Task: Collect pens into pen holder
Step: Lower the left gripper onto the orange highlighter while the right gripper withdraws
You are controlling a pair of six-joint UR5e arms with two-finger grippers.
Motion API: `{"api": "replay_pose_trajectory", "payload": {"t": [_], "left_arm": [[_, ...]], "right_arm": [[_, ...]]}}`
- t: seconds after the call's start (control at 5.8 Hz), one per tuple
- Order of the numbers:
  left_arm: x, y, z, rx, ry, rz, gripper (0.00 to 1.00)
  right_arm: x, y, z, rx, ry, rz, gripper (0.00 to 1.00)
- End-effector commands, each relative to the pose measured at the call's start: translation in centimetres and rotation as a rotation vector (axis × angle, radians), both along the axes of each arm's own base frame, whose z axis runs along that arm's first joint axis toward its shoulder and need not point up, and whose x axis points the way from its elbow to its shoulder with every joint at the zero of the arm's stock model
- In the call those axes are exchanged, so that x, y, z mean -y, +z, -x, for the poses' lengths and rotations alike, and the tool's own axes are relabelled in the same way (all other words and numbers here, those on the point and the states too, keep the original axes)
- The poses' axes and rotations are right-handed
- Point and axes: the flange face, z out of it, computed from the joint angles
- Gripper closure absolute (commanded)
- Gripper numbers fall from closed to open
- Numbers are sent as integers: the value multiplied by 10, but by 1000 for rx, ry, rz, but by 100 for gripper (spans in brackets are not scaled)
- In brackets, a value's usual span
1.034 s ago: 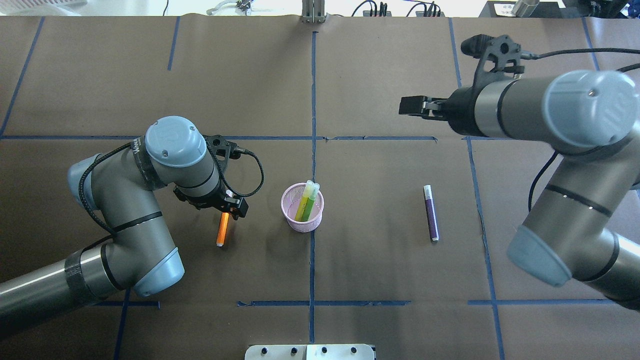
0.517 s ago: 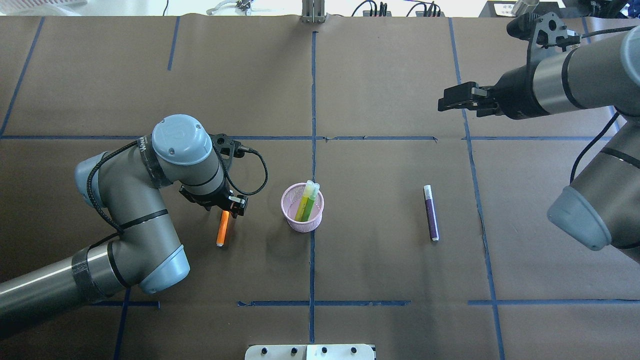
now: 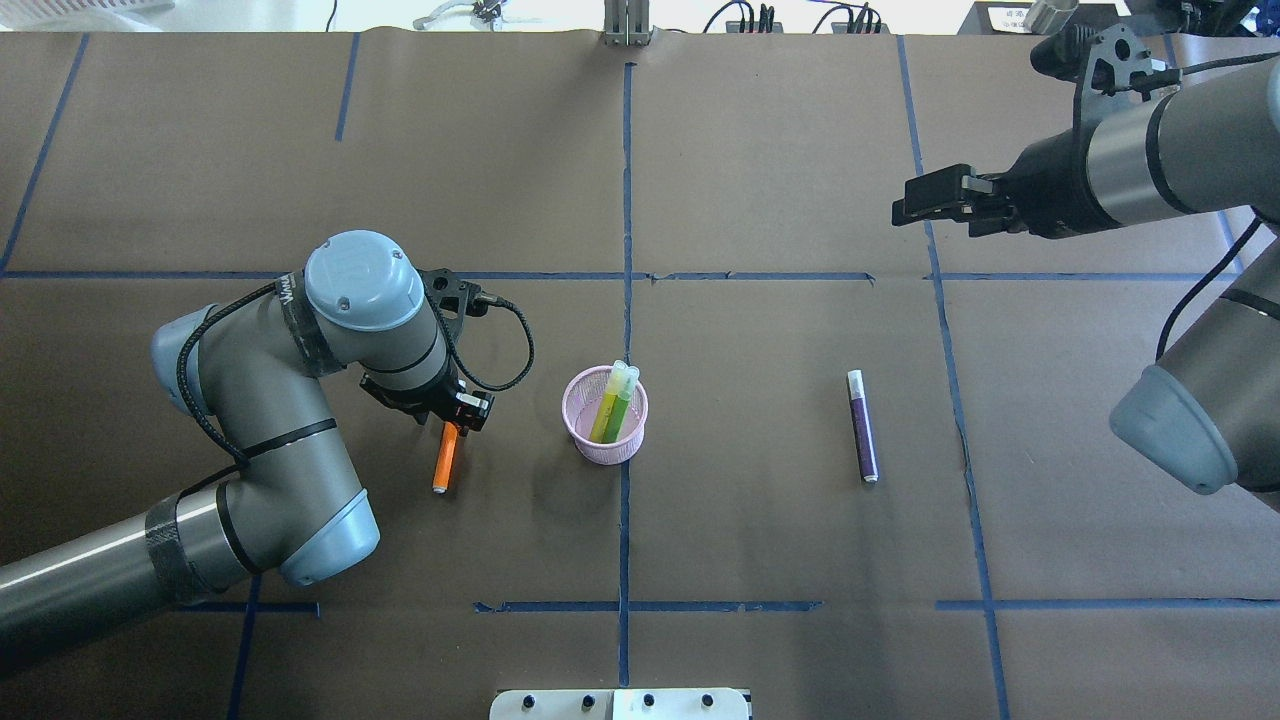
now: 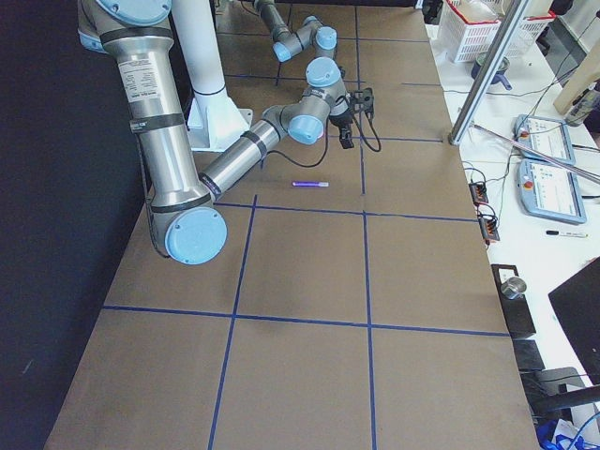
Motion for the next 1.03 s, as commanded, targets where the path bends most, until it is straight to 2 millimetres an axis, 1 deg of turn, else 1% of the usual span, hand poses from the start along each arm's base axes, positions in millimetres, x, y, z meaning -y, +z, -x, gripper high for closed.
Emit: {"api": "replay_pose_trajectory", "payload": {"t": [0.0, 0.17, 0.34, 0.52, 0.69, 0.86], "left_arm": [[0, 5, -3, 7, 0, 6, 53], [1, 5, -4, 8, 0, 7, 54], [1, 5, -4, 8, -1, 8, 71], [0, 3, -3, -2, -2, 3, 96], [1, -3, -2, -50, -11, -22, 100], [5, -15, 5, -75, -37, -28, 100]], "right_arm": [[0, 0, 0, 0, 0, 0, 9], [0, 0, 0, 0, 0, 0, 9], [0, 0, 0, 0, 0, 0, 9], [0, -1, -1, 2, 1, -2, 9], [0, -1, -4, 2, 6, -2, 9], [0, -2, -8, 4, 13, -3, 9]]}}
